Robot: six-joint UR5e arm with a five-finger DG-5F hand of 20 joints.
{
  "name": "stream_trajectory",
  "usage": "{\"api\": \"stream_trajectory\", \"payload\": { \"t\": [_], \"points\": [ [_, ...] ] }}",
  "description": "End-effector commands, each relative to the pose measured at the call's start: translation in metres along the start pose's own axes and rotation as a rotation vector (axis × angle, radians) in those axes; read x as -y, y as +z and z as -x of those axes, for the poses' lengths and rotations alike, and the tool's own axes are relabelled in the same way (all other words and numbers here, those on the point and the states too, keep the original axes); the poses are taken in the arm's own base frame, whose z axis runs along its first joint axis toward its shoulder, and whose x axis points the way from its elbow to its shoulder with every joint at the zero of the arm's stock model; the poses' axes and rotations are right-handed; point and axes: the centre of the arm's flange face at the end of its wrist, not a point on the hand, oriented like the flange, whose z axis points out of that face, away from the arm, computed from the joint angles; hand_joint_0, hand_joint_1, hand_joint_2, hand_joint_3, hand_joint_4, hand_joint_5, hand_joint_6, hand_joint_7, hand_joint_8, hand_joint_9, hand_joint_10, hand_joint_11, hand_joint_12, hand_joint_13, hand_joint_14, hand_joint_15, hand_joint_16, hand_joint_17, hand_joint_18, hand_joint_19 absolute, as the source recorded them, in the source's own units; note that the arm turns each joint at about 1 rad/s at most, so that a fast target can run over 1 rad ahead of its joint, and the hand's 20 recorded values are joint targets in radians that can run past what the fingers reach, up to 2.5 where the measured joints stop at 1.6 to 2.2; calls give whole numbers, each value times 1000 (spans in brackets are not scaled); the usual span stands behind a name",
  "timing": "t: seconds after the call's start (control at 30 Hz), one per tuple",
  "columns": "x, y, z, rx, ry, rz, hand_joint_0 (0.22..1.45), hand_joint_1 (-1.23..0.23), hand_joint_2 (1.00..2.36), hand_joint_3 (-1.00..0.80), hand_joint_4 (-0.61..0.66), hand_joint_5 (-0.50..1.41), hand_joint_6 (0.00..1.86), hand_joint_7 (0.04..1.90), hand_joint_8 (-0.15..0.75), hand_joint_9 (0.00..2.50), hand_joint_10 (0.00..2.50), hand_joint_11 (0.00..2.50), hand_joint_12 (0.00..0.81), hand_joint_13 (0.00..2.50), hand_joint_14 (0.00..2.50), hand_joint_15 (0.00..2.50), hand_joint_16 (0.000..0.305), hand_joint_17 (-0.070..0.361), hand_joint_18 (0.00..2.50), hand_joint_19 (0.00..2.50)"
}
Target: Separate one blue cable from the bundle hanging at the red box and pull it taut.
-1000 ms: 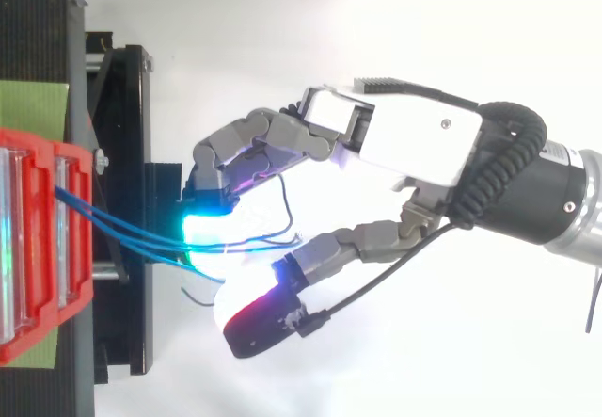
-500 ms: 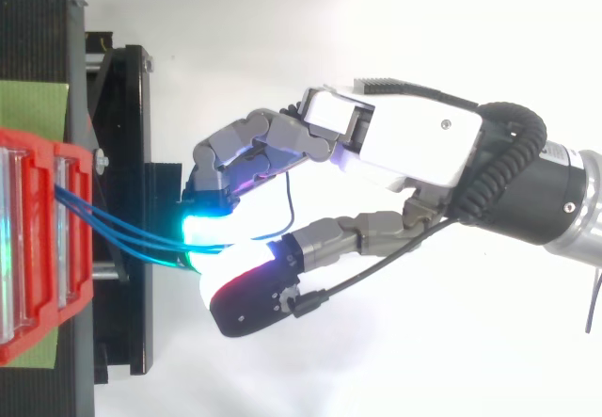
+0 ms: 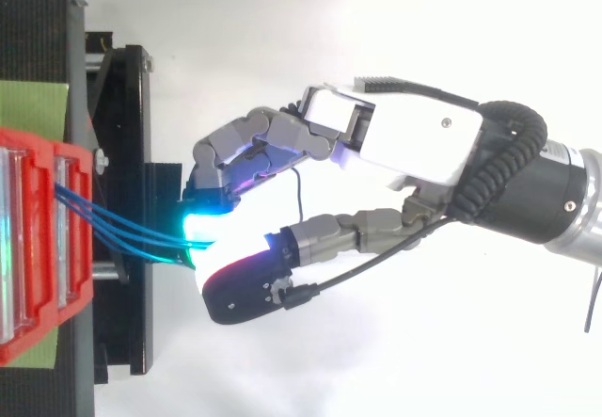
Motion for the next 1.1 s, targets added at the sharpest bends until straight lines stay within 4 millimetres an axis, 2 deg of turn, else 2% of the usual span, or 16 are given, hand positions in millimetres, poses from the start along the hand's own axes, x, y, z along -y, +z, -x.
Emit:
{"api": "stream_trajectory", "payload": {
  "t": [0.0,0.07,0.17,0.2,0.33,0.37,0.5,0.63,0.83,1.07],
  "points": [
    [1,0,0,0,-1,-1,651,-752,1010,-393,127,-203,853,1083,299,841,23,605,353,803,17,428,51,114,572,469],
    [1,0,0,0,-1,-1,655,-778,1002,-477,138,-206,854,1085,296,836,22,614,351,801,17,421,51,114,570,469],
    [1,0,0,0,-1,-1,579,-755,1000,-500,145,-207,856,1059,297,839,22,617,351,802,17,425,51,115,573,475],
    [1,0,0,0,-1,-1,528,-712,1000,-500,158,-205,861,1005,307,846,22,612,360,812,17,418,53,120,589,467],
    [1,0,0,0,-1,-1,492,-592,1000,-500,172,-194,843,979,317,877,21,614,374,836,16,417,56,125,609,457],
    [1,0,1,1,-1,-1,488,-520,1000,-500,166,-190,835,984,320,885,21,608,374,838,16,414,56,126,617,466],
    [1,0,1,1,-1,-1,541,-376,1000,-500,145,-184,815,1035,312,908,20,605,365,848,16,418,53,119,610,489],
    [1,0,0,3,-2,-2,610,-418,1000,-500,130,-181,807,1084,304,914,20,610,358,843,17,429,51,114,598,489],
    [0,0,2,6,-3,-1,603,-591,1015,-343,140,-196,833,1121,303,885,22,612,361,827,17,436,52,116,586,496],
    [1,0,1,4,-2,-2,617,-662,1011,-379,131,-213,850,1071,296,846,22,614,354,811,19,429,52,117,584,485]
  ]
}}
